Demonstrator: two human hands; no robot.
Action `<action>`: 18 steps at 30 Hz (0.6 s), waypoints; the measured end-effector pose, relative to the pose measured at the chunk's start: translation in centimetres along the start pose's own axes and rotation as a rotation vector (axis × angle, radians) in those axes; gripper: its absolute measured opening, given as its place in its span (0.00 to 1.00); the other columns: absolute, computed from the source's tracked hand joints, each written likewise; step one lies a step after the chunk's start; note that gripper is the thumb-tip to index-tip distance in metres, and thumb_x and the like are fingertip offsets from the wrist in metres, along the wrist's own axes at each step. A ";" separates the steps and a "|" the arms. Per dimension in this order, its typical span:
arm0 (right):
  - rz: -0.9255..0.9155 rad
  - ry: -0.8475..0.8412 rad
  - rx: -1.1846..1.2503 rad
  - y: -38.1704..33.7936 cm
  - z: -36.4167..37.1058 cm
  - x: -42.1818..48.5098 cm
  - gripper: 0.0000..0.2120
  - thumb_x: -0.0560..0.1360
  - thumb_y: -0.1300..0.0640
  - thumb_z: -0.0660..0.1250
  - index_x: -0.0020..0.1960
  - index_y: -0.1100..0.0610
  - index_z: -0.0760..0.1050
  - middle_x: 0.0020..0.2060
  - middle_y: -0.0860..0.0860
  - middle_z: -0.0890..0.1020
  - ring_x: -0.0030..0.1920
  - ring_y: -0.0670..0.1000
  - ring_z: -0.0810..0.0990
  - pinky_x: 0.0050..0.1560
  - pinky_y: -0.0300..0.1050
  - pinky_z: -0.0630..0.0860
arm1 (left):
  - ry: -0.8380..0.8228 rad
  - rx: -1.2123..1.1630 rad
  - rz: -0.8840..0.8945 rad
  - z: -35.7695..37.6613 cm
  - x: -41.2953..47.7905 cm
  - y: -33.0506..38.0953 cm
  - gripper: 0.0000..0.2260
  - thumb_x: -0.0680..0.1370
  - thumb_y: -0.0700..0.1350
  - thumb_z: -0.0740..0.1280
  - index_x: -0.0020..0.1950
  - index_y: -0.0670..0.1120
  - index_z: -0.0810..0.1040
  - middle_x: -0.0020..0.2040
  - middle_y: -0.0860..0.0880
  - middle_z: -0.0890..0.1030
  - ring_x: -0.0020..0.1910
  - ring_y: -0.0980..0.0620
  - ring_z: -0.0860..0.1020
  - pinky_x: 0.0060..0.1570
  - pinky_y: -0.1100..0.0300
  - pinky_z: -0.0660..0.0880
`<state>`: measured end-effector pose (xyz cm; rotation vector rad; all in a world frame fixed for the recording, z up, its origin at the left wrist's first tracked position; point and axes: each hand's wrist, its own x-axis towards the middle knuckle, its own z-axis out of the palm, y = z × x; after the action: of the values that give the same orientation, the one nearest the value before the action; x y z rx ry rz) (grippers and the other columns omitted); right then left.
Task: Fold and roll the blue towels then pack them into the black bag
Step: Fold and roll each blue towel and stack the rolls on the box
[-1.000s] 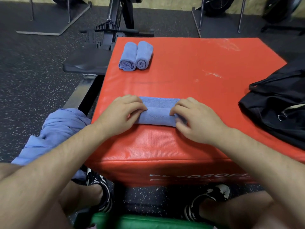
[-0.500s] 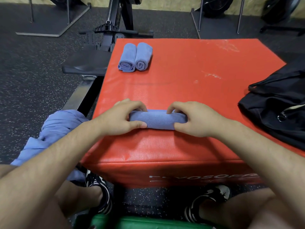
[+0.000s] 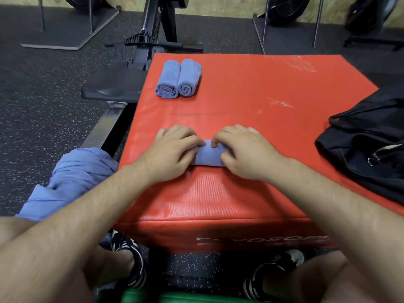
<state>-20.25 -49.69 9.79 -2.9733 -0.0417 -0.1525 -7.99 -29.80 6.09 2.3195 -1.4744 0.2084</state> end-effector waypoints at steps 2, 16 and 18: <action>0.003 -0.045 -0.019 0.3 0.1 0.4 0.19 0.71 0.43 0.61 0.59 0.46 0.74 0.53 0.46 0.79 0.56 0.53 0.76 0.54 0.50 0.70 | -0.044 0.018 -0.024 0.4 0.2 -0.3 0.19 0.79 0.62 0.59 0.66 0.55 0.76 0.59 0.56 0.76 0.61 0.52 0.71 0.54 0.52 0.64; 0.035 -0.184 0.069 2.6 0.5 3.7 0.26 0.70 0.40 0.70 0.67 0.44 0.71 0.57 0.48 0.79 0.59 0.53 0.77 0.57 0.52 0.75 | -0.288 -0.009 -0.157 0.4 3.7 -1.6 0.31 0.72 0.71 0.66 0.71 0.61 0.68 0.59 0.55 0.74 0.61 0.50 0.72 0.59 0.50 0.67; 0.029 -0.132 0.134 3.0 -0.9 3.9 0.26 0.69 0.41 0.71 0.66 0.44 0.72 0.57 0.47 0.80 0.58 0.52 0.78 0.57 0.52 0.75 | -0.259 -0.122 -0.143 -0.9 4.4 -1.6 0.31 0.70 0.70 0.69 0.70 0.61 0.68 0.60 0.55 0.75 0.61 0.50 0.73 0.63 0.48 0.69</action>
<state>-16.33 -52.74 10.57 -2.8438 -0.0245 0.0481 -4.55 -32.50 7.95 2.4081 -1.3834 -0.2236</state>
